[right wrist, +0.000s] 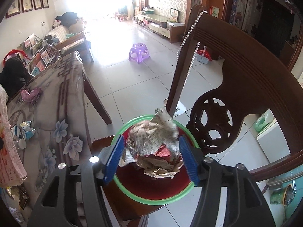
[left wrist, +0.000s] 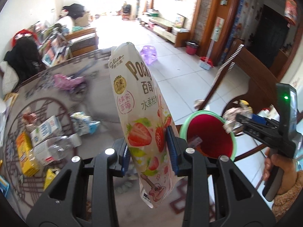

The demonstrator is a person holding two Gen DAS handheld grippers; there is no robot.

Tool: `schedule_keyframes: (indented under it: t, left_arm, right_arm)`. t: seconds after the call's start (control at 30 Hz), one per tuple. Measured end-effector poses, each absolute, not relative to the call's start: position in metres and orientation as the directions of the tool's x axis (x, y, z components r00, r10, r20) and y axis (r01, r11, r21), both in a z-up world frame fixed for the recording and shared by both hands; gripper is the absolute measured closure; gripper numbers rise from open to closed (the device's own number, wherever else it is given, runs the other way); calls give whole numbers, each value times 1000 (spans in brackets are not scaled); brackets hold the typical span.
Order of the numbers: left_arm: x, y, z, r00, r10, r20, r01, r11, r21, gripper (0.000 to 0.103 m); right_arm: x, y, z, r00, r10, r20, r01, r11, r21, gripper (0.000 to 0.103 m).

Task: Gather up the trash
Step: 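Lower the pink Pocky box into the red bin and open the left tool, then grasp the white crumpled plastic wrapper with the left tool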

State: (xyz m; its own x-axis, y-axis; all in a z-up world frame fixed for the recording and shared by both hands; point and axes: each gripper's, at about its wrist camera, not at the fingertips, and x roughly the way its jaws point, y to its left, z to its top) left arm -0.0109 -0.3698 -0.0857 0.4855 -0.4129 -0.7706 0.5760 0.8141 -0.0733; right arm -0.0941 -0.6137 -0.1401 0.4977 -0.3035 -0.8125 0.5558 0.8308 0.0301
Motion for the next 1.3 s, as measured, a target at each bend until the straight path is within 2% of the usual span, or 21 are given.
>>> schedule_keyframes:
  t: [0.07, 0.33, 0.47, 0.5, 0.53, 0.57, 0.63, 0.83, 0.97, 1.07, 1.3]
  left_arm:
    - [-11, -383, -89, 447, -450, -773, 613, 783, -101, 70]
    - [-22, -458, -113, 289, -535, -794, 749, 643, -161, 70]
    - [-31, -493, -121, 247, -551, -797, 801, 579, -152, 69]
    - [-32, -501, -122, 243, -556, -795, 812, 564, -147, 58]
    - [-33, -506, -123, 250, -556, -793, 818, 559, -134, 36]
    - [-35, -510, -122, 272, -557, -785, 819, 561, -115, 30]
    - [-34, -512, -120, 282, -561, -779, 818, 564, -110, 30]
    - [-35, -473, -104, 316, -578, -753, 786, 604, -133, 30]
    - [-32, -428, -98, 398, -524, -753, 746, 663, -67, 30]
    - [-27, -387, -90, 472, -481, -738, 685, 727, -35, 30]
    - [-12, -288, -80, 564, -386, -730, 489, 868, -81, 29]
  right_arm:
    - [-103, -620, -136, 498, -334, -800, 578, 816, 19, 32]
    - [-153, -650, -125, 461, -415, -785, 687, 726, 20, 31]
    - [-176, -655, -120, 444, -439, -781, 722, 691, 22, 31]
    - [-180, -656, -118, 443, -443, -780, 728, 685, 24, 31]
    - [-184, -656, -117, 442, -445, -779, 733, 680, 27, 31]
    - [-185, -654, -117, 444, -445, -778, 733, 679, 30, 31]
    - [-187, -649, -115, 448, -446, -775, 727, 686, 25, 31]
    - [-167, -623, -110, 494, -408, -768, 672, 740, 39, 31]
    - [-141, -597, -105, 538, -364, -760, 602, 797, 45, 31]
    - [-121, -572, -104, 566, -315, -762, 543, 838, 57, 31]
    - [-75, -487, -98, 625, -190, -757, 361, 930, 64, 31]
